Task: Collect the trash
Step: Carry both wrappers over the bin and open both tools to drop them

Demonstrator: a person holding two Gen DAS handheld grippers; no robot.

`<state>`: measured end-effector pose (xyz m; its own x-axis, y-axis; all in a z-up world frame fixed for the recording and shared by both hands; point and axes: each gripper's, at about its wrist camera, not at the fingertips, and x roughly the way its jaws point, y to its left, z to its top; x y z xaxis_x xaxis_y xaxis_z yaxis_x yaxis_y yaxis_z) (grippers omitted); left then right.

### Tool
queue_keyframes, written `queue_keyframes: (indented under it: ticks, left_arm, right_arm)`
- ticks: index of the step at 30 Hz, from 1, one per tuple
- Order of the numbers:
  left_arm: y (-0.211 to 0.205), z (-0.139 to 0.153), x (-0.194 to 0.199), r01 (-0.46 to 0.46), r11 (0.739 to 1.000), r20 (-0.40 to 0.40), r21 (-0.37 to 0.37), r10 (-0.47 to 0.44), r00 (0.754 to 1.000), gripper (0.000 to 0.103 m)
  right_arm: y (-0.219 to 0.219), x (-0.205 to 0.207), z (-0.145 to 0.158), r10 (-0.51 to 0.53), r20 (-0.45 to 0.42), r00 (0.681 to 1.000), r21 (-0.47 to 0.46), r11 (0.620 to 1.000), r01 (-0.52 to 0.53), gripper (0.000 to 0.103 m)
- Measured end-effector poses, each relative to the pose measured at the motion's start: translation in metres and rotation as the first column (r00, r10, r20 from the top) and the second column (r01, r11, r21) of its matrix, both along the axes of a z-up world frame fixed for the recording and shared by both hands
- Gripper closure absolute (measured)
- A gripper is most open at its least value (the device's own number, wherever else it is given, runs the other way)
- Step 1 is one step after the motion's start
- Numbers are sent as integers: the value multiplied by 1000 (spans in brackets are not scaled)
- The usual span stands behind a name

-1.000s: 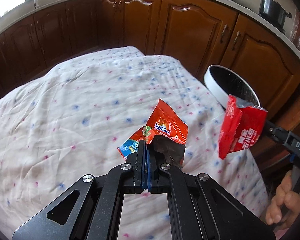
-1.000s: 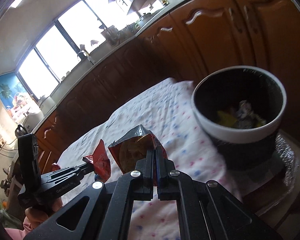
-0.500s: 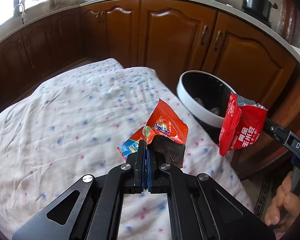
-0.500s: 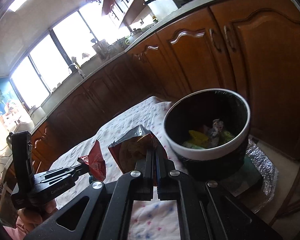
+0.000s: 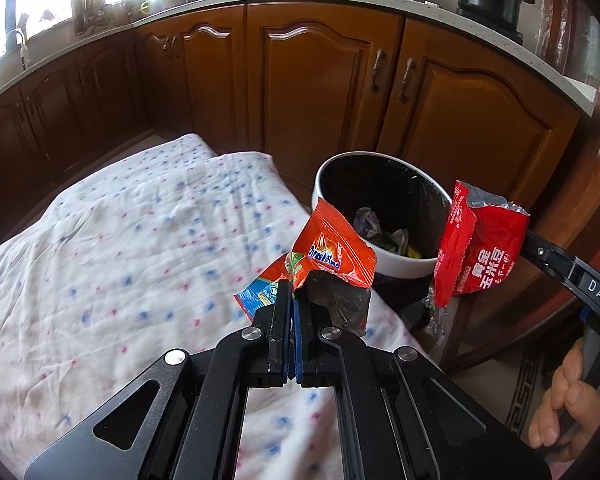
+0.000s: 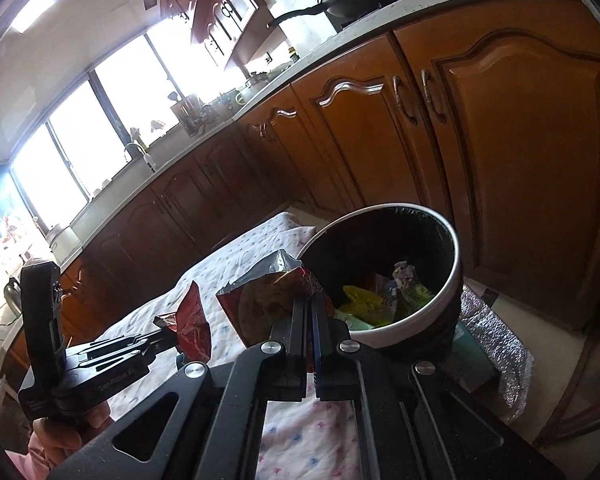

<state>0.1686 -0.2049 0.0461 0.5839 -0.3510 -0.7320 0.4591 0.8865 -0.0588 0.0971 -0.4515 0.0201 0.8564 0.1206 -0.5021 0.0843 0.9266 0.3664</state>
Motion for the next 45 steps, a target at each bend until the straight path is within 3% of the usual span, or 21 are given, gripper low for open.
queue_keyframes:
  ticks: [28, 45]
  left_arm:
    - [-76, 10, 44, 70, 997, 13, 27, -71, 997, 102]
    - [-131, -15, 79, 92, 991, -41, 95, -88, 995, 102]
  right_arm:
    - [-49, 32, 5, -56, -23, 998, -55, 997, 54, 101]
    - [-71, 57, -8, -63, -96, 993, -95, 994, 53, 101]
